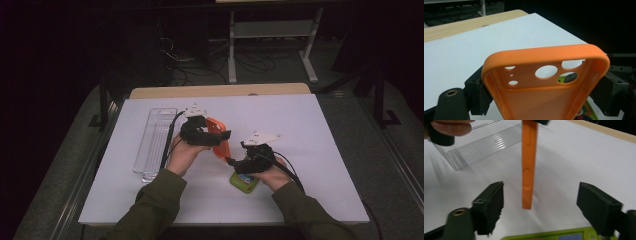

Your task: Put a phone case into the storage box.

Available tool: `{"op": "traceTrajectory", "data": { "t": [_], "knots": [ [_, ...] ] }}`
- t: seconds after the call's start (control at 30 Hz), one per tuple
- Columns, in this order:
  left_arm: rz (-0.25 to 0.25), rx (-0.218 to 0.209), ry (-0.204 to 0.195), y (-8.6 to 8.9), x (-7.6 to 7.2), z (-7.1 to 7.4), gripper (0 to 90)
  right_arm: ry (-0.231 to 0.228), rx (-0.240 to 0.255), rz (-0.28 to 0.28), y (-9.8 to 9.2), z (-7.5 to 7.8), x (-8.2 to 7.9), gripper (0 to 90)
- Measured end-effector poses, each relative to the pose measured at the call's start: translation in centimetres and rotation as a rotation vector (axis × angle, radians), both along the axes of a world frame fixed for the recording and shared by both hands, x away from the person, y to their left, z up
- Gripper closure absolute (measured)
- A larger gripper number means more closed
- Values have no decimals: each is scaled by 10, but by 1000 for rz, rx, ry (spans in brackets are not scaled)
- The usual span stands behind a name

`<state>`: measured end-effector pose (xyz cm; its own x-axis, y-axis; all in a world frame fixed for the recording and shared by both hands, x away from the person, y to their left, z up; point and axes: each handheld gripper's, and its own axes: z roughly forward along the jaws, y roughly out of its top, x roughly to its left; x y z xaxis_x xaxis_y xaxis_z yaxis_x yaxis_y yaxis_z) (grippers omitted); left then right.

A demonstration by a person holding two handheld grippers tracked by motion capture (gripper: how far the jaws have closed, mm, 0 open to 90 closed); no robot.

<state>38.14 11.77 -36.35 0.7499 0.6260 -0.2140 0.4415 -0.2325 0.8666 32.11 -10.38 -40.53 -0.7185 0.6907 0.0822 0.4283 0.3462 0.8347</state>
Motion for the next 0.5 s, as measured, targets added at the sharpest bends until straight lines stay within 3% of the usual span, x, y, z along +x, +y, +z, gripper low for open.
{"op": "traceTrajectory", "data": {
  "t": [0.1,0.2,0.3,0.5],
  "knots": [
    [3,-5,-2,3,1,1,166,14,-3,-7,-7,0,-1,131],
    [2,-5,-3,6,2,2,166,-11,-13,-14,-17,-2,-3,112],
    [9,-10,-8,9,3,4,166,6,-5,-27,-26,-3,-6,80],
    [0,-14,-15,13,3,9,166,-8,0,-48,-47,-7,-11,20]
  ]
}}
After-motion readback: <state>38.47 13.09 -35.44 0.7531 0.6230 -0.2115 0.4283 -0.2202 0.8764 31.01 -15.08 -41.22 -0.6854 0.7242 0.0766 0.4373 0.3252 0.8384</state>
